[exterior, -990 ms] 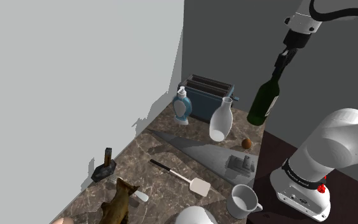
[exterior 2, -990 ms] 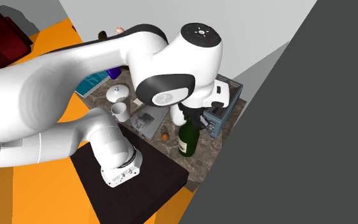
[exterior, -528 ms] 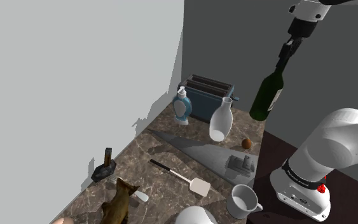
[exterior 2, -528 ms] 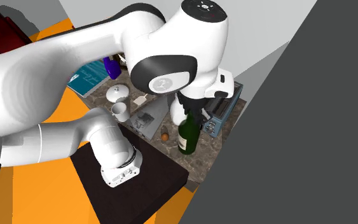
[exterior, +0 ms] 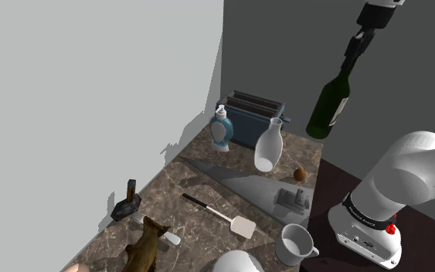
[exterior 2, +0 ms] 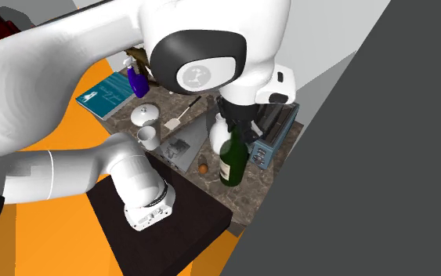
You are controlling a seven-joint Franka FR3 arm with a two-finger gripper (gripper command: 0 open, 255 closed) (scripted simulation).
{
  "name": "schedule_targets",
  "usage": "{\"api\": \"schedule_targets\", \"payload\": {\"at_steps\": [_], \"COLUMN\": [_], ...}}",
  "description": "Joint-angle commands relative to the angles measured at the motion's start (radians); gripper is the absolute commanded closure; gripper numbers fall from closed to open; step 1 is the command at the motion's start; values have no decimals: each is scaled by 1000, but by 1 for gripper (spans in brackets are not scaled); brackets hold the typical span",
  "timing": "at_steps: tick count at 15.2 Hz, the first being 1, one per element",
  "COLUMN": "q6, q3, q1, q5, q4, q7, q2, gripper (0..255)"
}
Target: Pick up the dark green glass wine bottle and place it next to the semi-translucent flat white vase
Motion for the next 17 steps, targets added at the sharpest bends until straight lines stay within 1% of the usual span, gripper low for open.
{"api": "schedule_targets", "payload": {"at_steps": [1, 17], "q6": [-20, -210], "q3": [1, 16], "q1": [2, 25], "q5": [3, 32], "q4": [30, 326], "q7": [-2, -13], "q2": [10, 117], "gripper": [255, 255]}}
